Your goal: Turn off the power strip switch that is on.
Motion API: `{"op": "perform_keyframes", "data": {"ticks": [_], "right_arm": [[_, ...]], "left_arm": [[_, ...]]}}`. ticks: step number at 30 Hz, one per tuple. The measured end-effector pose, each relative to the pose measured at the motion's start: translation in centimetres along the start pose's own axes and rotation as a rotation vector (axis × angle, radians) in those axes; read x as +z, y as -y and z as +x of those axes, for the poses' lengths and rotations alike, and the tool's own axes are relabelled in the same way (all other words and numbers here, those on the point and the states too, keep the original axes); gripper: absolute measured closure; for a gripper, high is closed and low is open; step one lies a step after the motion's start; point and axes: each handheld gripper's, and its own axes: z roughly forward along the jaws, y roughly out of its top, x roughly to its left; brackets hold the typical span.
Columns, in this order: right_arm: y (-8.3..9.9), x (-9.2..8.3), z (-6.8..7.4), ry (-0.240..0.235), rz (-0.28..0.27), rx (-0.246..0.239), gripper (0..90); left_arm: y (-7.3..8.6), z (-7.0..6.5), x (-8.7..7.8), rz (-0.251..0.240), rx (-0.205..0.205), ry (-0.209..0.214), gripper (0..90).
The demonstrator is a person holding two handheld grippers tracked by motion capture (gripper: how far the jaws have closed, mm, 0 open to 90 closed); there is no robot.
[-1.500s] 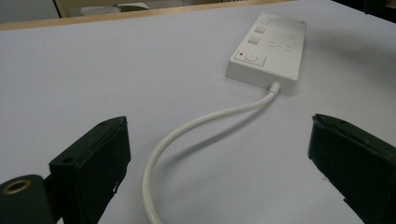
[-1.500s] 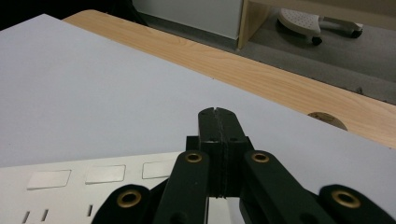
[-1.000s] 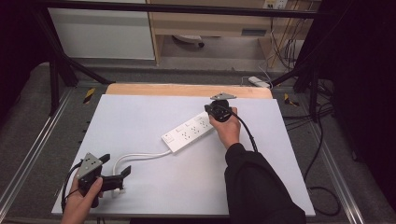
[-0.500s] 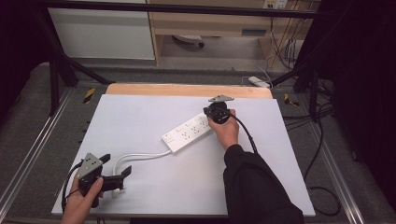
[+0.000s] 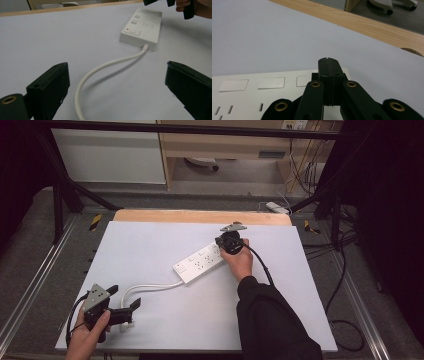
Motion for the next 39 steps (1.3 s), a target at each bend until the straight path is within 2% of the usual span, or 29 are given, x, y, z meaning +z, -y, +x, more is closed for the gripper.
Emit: {"op": "perform_keyframes", "data": {"ticks": [26, 39], "right_arm": [[0.3, 1.1, 0.3, -0.01, 0.011, 0.023, 90.0], [0.4, 1.3, 0.5, -0.009, 0.015, 0.02, 90.0]], "left_arm": [[0.0, -0.1, 0.0, 0.003, 0.003, 0.003, 5.8], [0.0, -0.1, 0.0, 0.007, 0.012, 0.001, 5.8]]}}
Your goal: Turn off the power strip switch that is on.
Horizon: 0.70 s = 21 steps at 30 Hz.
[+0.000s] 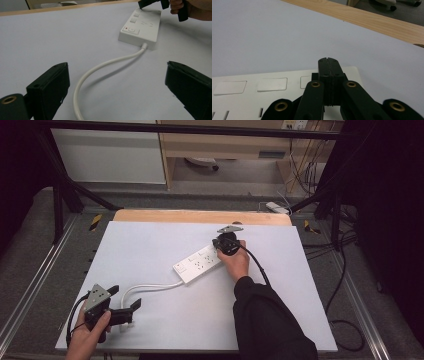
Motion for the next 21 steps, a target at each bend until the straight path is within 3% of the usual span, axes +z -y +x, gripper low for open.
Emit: {"op": "perform_keyframes", "data": {"ticks": [21], "right_arm": [[0.18, 0.06, 0.08, 0.007, -0.012, -0.014, 90.0]], "left_arm": [[0.02, -0.06, 0.04, 0.005, 0.001, -0.002, 5.8]]}}
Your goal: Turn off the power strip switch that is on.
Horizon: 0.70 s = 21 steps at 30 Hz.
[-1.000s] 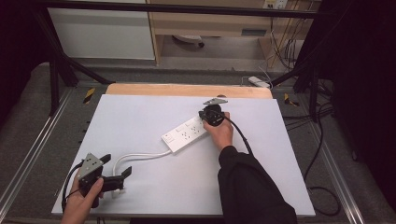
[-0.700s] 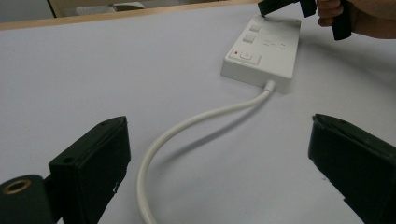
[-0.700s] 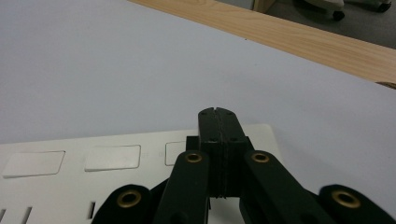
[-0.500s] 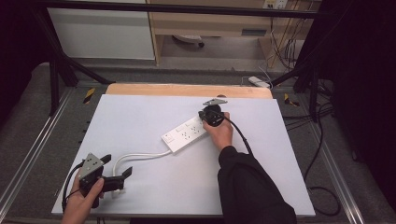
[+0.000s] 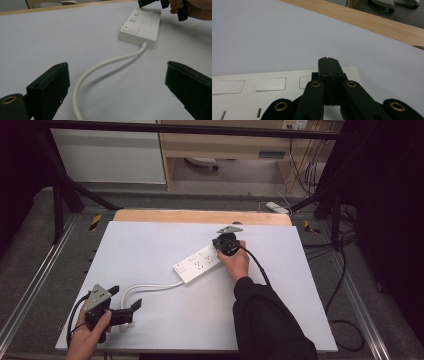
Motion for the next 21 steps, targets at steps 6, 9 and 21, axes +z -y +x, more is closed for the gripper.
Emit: {"op": "perform_keyframes", "data": {"ticks": [6, 9, 21], "right_arm": [[0.08, 0.03, -0.02, 0.002, -0.004, -0.001, 90.0], [0.18, 0.05, -0.01, 0.005, -0.005, 0.002, 90.0], [0.23, 0.11, -0.04, 0.003, 0.0, 0.003, 90.0]], "left_arm": [[0.0, 0.02, 0.0, 0.001, 0.0, 0.0, 5.8], [0.01, 0.02, 0.0, 0.002, 0.0, -0.001, 5.8], [0.01, 0.04, -0.03, 0.002, 0.0, -0.001, 5.8]]}}
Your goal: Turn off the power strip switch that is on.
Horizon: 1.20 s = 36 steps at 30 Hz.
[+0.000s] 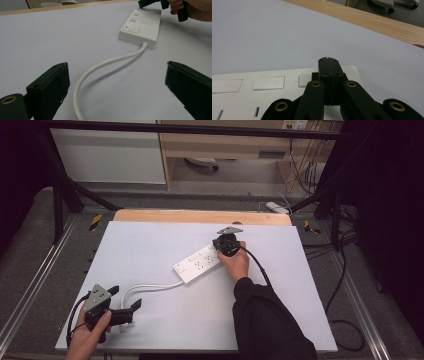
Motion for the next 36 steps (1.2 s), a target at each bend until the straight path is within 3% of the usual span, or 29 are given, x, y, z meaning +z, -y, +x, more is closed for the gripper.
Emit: {"op": "perform_keyframes", "data": {"ticks": [16, 36], "right_arm": [[-0.4, -0.4, 0.2, 0.0, -0.017, -0.011, 90.0], [-1.6, -2.8, 1.0, -0.044, -0.05, 0.002, 88.6]], "left_arm": [[0.0, 0.0, -0.1, -0.004, -0.002, 0.003, 5.8], [0.0, 0.0, -0.1, -0.003, -0.003, 0.003, 5.8]]}}
